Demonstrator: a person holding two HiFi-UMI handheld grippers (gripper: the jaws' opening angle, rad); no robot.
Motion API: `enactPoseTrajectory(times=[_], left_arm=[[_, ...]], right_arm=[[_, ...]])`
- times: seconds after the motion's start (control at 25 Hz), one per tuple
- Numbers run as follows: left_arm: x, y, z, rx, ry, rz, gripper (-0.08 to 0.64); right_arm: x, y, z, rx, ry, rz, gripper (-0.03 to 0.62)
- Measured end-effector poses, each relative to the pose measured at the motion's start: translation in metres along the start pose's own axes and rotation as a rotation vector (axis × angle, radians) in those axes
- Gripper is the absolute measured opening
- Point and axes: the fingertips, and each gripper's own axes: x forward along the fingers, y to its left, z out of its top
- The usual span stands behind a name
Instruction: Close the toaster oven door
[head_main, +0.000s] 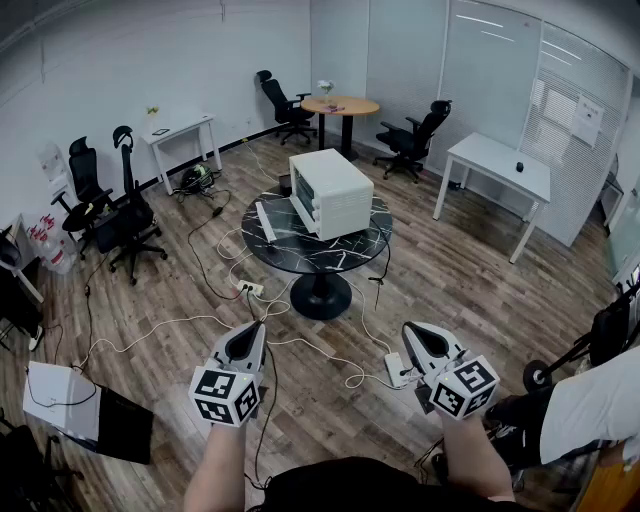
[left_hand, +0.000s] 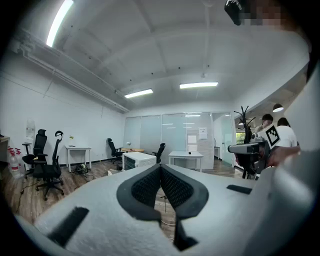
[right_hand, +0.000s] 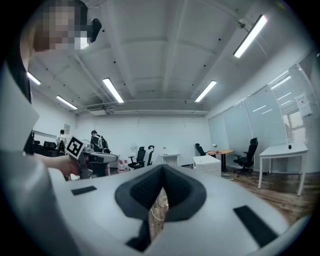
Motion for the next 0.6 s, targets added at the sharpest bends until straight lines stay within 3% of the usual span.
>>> enactPoseTrajectory(times=[0.6], left_arm=[[0.029, -0.019, -0.003, 0.028, 0.02, 0.022, 0.0]], right_arm=[[0.028, -0.015, -0.008, 0.006, 0.012, 0.081, 0.003]])
